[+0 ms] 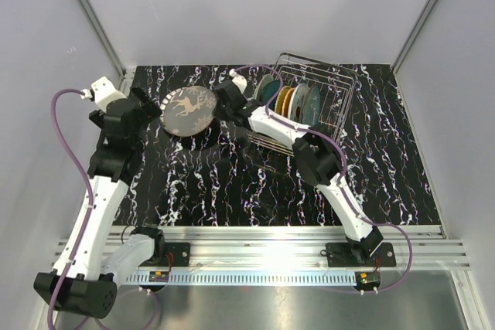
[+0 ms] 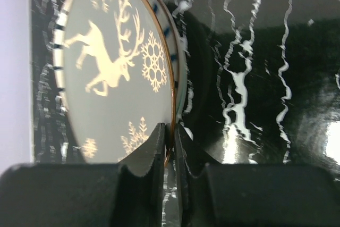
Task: Load the plates into the dish rack
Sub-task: Grab a plate with the right arm
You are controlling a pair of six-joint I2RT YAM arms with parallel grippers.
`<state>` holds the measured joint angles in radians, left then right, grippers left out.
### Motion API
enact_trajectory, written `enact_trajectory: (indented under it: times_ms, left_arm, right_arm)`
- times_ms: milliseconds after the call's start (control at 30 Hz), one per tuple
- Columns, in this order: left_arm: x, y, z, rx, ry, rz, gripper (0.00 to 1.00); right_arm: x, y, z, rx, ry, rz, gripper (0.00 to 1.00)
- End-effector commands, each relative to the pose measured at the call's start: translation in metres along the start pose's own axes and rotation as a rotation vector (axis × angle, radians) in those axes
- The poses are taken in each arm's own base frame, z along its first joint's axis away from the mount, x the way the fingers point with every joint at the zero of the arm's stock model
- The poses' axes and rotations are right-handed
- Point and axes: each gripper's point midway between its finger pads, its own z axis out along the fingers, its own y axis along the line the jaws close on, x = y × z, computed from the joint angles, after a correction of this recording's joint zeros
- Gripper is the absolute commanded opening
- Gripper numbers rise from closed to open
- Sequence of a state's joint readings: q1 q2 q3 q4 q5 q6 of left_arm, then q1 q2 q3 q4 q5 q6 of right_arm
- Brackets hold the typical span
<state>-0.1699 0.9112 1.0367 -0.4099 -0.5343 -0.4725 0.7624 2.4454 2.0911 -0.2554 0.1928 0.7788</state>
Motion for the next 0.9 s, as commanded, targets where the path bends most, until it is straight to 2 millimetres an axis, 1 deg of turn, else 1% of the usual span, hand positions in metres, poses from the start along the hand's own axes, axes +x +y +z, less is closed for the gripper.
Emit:
enact_trajectory:
  times_ms: [0,67,100,133,167,200,233,267,300,367,400,533,633,667,700,867]
  left_arm:
    - [0.0,-0.009,0.011,0.039,0.02,-0.044,0.99]
    - [0.002,-0.008,0.014,0.038,0.029,-0.04,0.99]
    - [0.003,-0.008,0.015,0.037,0.031,-0.038,0.99]
    - [0.004,-0.007,0.016,0.035,0.032,-0.036,0.99]
    - [0.005,-0.008,0.017,0.04,0.033,-0.037,0.99]
    - [0.006,-0.008,0.018,0.038,0.036,-0.034,0.99]
    - [0.008,-0.008,0.019,0.038,0.04,-0.033,0.99]
    - [0.011,-0.008,0.021,0.039,0.051,-0.028,0.99]
    - [0.013,-0.009,0.023,0.041,0.058,-0.024,0.99]
    - [0.019,-0.01,0.027,0.042,0.081,-0.018,0.99]
    - [0.02,-0.01,0.029,0.042,0.087,-0.02,0.99]
    - [0.025,-0.009,0.034,0.038,0.109,-0.024,0.99]
    - [0.027,-0.008,0.037,0.034,0.118,-0.023,0.99]
    - [0.028,-0.007,0.038,0.03,0.122,-0.024,0.99]
    - [0.028,-0.007,0.038,0.03,0.123,-0.023,0.99]
    - [0.032,-0.006,0.042,0.025,0.136,-0.018,0.99]
  right_arm:
    - [-0.067,0.047,-0.038,-0.1,-0.122,0.06,0.0]
    - [-0.074,0.052,-0.044,-0.115,-0.13,0.072,0.0]
    - [-0.079,0.056,-0.05,-0.124,-0.138,0.076,0.0]
    - [-0.078,0.055,-0.051,-0.124,-0.138,0.076,0.0]
    - [-0.082,0.054,-0.054,-0.127,-0.148,0.087,0.0]
    - [-0.088,0.058,-0.062,-0.144,-0.161,0.099,0.0]
    - [-0.084,0.053,-0.06,-0.144,-0.159,0.112,0.0]
    - [-0.089,0.052,-0.063,-0.153,-0.164,0.141,0.0]
    - [-0.088,0.048,-0.066,-0.155,-0.157,0.155,0.0]
    - [-0.097,0.053,-0.073,-0.191,-0.175,0.192,0.0]
    - [-0.097,0.051,-0.073,-0.198,-0.169,0.199,0.0]
    - [-0.104,0.063,-0.08,-0.256,-0.18,0.217,0.0]
    - [-0.11,0.071,-0.084,-0.304,-0.171,0.262,0.0]
    - [-0.108,0.073,-0.085,-0.317,-0.15,0.291,0.0]
    - [-0.114,0.077,-0.088,-0.342,-0.163,0.311,0.0]
    - [-0.121,0.076,-0.089,-0.358,-0.153,0.367,0.0]
